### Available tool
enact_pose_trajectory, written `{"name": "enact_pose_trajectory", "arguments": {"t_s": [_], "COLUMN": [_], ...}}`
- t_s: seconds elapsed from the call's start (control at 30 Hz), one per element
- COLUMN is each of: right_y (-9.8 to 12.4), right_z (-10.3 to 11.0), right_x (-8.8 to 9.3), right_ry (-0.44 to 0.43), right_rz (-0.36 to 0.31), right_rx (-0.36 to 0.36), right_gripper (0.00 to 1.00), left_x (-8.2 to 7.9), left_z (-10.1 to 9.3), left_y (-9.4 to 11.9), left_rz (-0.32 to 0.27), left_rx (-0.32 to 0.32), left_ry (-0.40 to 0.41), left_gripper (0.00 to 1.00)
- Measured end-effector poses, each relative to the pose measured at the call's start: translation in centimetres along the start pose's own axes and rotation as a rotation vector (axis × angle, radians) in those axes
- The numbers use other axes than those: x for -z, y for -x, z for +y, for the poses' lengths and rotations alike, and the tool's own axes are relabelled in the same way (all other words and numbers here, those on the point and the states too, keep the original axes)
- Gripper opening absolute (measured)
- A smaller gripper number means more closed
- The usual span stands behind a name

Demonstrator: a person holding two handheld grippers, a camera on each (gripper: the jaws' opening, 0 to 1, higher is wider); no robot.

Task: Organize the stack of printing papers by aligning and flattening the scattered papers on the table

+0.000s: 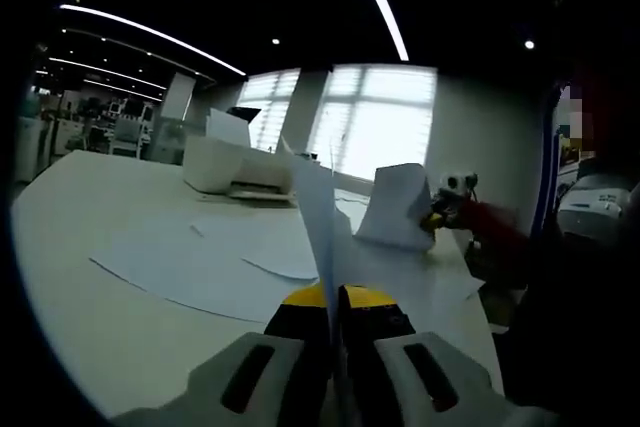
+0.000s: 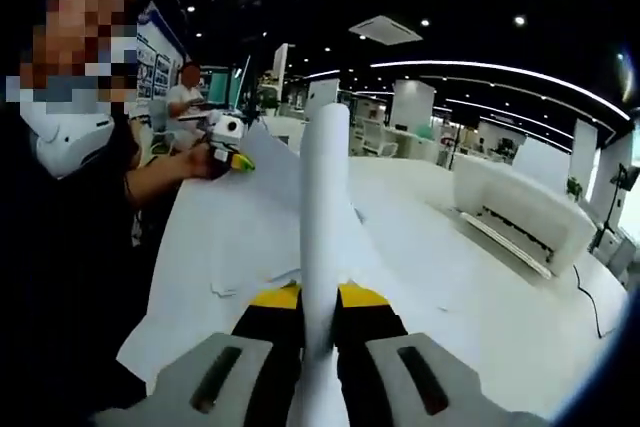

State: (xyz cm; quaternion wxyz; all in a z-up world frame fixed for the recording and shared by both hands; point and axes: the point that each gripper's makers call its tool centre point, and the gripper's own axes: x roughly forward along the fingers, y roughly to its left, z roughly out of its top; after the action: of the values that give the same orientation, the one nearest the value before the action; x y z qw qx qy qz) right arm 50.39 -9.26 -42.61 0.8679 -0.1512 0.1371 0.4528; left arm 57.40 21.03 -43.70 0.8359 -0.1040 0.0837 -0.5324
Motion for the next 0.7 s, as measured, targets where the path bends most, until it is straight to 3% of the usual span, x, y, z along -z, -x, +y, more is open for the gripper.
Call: {"name": "enact_pose_trajectory", "arguments": {"t_s": [0.23, 0.37, 0.53, 0.7], "right_y": [-2.2, -4.0, -5.6, -7.5], "right_z": [1.3, 2.6, 3.6, 4.4], "right_x": [-0.5, -0.6, -1.1, -0.9], "right_ry": [0.074, 0.11, 0.098, 0.1], "right_rz": [0.008, 0.025, 0.017, 0.054], "right_rx": [0.063, 0.034, -0.01, -0.027], "right_gripper": [0.08, 0.08, 0.09, 0.1], "left_x": [-0.1, -0.1, -0.1, -0.1], "left_z": [0.0, -0.1, -0.1, -0.2], "left_y": [0.0, 0.0, 0.0, 0.0], "left_rz": [-0.002, -0.004, -0.005, -0.005], "left_rx": [0.002, 0.004, 0.005, 0.007], "left_ry": [0.003, 0.004, 0.005, 0.004], "left_gripper": [0.07, 0.07, 0.07, 0.07]}}
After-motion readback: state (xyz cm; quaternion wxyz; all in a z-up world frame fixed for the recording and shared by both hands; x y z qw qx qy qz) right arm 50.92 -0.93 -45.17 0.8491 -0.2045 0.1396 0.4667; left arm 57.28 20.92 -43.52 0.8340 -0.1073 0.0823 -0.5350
